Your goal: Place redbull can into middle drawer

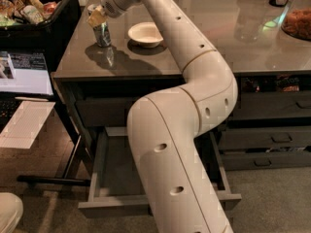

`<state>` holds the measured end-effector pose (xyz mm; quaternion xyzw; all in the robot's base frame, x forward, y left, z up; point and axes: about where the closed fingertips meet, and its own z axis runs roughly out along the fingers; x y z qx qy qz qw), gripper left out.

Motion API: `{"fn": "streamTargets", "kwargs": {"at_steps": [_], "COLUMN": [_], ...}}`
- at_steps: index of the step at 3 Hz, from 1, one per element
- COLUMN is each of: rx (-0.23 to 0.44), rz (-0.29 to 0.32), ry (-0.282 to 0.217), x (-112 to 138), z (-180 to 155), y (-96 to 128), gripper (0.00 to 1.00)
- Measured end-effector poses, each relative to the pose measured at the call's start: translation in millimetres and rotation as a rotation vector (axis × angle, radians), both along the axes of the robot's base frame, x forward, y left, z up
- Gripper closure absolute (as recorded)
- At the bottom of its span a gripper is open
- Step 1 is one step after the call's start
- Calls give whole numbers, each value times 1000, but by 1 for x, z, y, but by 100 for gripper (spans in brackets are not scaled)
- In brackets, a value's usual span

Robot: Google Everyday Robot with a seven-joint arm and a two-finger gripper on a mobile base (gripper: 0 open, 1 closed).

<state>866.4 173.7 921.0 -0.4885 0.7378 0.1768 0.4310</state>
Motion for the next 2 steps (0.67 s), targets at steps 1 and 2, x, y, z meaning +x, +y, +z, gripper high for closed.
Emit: {"fn": "streamTargets", "kwargs": {"at_steps": [1, 2], "rx": [0, 3], "rz": [0, 3], "ry": [0, 3], "x": [0, 0], "z": [0, 1], "y": [0, 1], "gripper": [100, 100]}}
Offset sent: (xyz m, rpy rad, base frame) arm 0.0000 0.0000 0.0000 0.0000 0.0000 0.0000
